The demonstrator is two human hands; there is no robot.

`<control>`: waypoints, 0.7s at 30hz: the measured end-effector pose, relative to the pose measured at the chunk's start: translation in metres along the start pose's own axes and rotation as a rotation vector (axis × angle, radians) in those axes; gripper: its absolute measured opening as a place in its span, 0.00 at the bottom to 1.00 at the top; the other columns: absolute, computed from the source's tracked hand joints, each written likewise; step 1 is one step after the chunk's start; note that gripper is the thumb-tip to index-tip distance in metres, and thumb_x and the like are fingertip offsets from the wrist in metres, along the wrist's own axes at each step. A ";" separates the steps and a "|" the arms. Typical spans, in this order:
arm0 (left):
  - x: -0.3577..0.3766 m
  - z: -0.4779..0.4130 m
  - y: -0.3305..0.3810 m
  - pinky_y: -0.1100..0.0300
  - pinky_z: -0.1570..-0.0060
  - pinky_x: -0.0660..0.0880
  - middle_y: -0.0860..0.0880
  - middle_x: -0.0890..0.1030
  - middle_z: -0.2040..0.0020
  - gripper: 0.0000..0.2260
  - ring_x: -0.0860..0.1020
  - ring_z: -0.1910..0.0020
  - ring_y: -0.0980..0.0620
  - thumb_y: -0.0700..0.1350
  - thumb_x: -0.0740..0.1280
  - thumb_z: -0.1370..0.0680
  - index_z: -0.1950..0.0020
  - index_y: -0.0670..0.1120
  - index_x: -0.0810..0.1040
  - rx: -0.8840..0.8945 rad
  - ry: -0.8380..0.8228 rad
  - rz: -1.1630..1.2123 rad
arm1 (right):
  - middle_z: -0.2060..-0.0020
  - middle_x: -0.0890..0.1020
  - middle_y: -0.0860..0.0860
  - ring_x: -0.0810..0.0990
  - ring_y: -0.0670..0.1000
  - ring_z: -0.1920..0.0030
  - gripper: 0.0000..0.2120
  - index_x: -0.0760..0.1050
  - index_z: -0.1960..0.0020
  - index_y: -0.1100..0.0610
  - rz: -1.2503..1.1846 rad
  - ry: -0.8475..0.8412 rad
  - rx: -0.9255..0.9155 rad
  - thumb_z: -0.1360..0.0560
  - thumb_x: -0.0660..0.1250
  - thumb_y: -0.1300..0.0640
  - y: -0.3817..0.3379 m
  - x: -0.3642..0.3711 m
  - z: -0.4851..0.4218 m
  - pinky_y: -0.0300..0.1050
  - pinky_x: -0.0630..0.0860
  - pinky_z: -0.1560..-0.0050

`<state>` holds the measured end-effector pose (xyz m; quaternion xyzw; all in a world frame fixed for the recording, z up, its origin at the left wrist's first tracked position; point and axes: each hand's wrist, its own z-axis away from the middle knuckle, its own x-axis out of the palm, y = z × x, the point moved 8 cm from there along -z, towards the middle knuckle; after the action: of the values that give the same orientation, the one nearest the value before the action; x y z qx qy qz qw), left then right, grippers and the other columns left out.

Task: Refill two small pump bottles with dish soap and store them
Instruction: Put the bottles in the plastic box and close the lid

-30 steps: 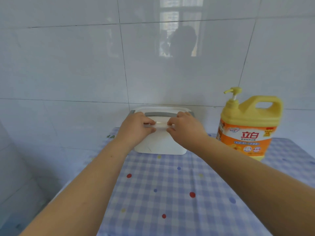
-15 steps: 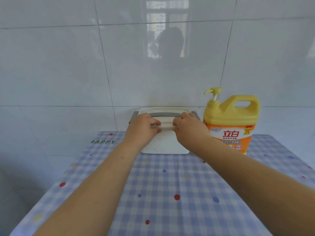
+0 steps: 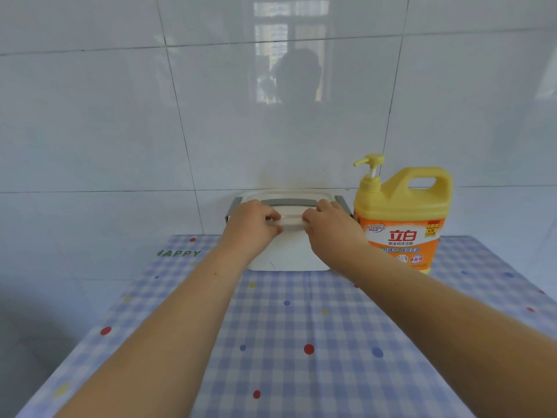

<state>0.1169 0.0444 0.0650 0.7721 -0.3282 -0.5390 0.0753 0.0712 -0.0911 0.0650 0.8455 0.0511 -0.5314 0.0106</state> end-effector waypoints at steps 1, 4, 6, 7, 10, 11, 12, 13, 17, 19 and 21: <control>0.001 0.002 0.003 0.63 0.52 0.67 0.52 0.76 0.49 0.12 0.75 0.47 0.53 0.47 0.71 0.25 0.42 0.50 0.81 0.010 0.003 -0.005 | 0.44 0.72 0.52 0.70 0.53 0.43 0.13 0.71 0.36 0.55 -0.026 -0.003 -0.001 0.20 0.59 0.58 0.001 0.000 0.003 0.47 0.75 0.50; 0.004 0.011 0.015 0.61 0.47 0.69 0.49 0.76 0.42 0.15 0.74 0.41 0.50 0.44 0.69 0.24 0.38 0.49 0.78 0.052 0.050 0.009 | 0.39 0.71 0.52 0.70 0.53 0.39 0.20 0.66 0.30 0.53 -0.112 0.033 0.017 0.21 0.61 0.59 0.006 -0.006 0.013 0.46 0.74 0.46; 0.003 0.020 0.027 0.62 0.47 0.69 0.50 0.76 0.42 0.14 0.73 0.40 0.50 0.42 0.68 0.24 0.38 0.49 0.78 0.088 0.132 0.042 | 0.39 0.72 0.52 0.71 0.53 0.41 0.21 0.67 0.30 0.53 -0.152 0.111 0.015 0.22 0.61 0.61 0.011 -0.015 0.022 0.44 0.72 0.46; 0.002 0.025 0.034 0.63 0.48 0.68 0.50 0.77 0.42 0.14 0.73 0.41 0.51 0.40 0.67 0.24 0.39 0.48 0.78 0.106 0.181 0.063 | 0.40 0.72 0.53 0.71 0.54 0.41 0.20 0.69 0.31 0.54 -0.174 0.149 0.016 0.22 0.62 0.62 0.015 -0.020 0.027 0.44 0.70 0.46; 0.003 0.040 0.054 0.65 0.50 0.68 0.52 0.79 0.46 0.12 0.75 0.45 0.53 0.37 0.66 0.25 0.43 0.47 0.79 0.143 0.274 0.139 | 0.42 0.75 0.53 0.73 0.54 0.42 0.17 0.73 0.35 0.56 -0.224 0.245 0.046 0.23 0.63 0.62 0.030 -0.035 0.043 0.45 0.72 0.48; 0.005 0.043 0.058 0.65 0.51 0.69 0.52 0.79 0.47 0.12 0.75 0.46 0.54 0.37 0.65 0.25 0.44 0.47 0.79 0.148 0.279 0.160 | 0.44 0.75 0.53 0.73 0.54 0.44 0.15 0.74 0.37 0.57 -0.237 0.272 0.057 0.23 0.63 0.62 0.035 -0.040 0.046 0.46 0.73 0.49; 0.010 0.048 0.065 0.66 0.52 0.69 0.52 0.79 0.48 0.12 0.76 0.48 0.54 0.36 0.65 0.25 0.45 0.47 0.79 0.155 0.274 0.188 | 0.46 0.76 0.53 0.74 0.54 0.46 0.13 0.74 0.39 0.57 -0.239 0.291 0.072 0.23 0.62 0.62 0.042 -0.045 0.053 0.46 0.73 0.50; 0.014 0.050 0.068 0.66 0.52 0.69 0.52 0.79 0.49 0.11 0.76 0.49 0.54 0.36 0.65 0.26 0.46 0.46 0.79 0.157 0.266 0.216 | 0.49 0.76 0.53 0.74 0.54 0.48 0.11 0.74 0.41 0.58 -0.233 0.306 0.087 0.23 0.62 0.61 0.048 -0.049 0.057 0.47 0.73 0.52; 0.043 0.060 0.079 0.66 0.54 0.69 0.54 0.78 0.50 0.09 0.75 0.53 0.56 0.38 0.65 0.25 0.46 0.47 0.78 0.081 0.158 0.306 | 0.56 0.75 0.52 0.72 0.53 0.55 0.04 0.72 0.49 0.58 -0.214 0.329 0.195 0.24 0.62 0.60 0.081 -0.056 0.077 0.47 0.70 0.60; 0.061 0.063 0.081 0.66 0.55 0.68 0.54 0.77 0.51 0.09 0.76 0.52 0.55 0.40 0.66 0.24 0.45 0.47 0.77 0.019 0.099 0.356 | 0.57 0.74 0.50 0.72 0.52 0.55 0.02 0.70 0.51 0.57 -0.240 0.313 0.267 0.23 0.61 0.60 0.100 -0.053 0.087 0.46 0.68 0.61; 0.077 0.065 0.085 0.66 0.55 0.68 0.54 0.77 0.49 0.10 0.77 0.49 0.54 0.41 0.66 0.24 0.42 0.47 0.76 -0.033 0.034 0.410 | 0.56 0.73 0.49 0.71 0.52 0.55 0.03 0.67 0.51 0.56 -0.274 0.287 0.350 0.23 0.61 0.59 0.119 -0.047 0.095 0.46 0.67 0.60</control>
<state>0.0394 -0.0511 0.0177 0.6966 -0.4683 -0.5048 0.2016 -0.0230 -0.2201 0.0616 0.8864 0.0735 -0.4033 -0.2151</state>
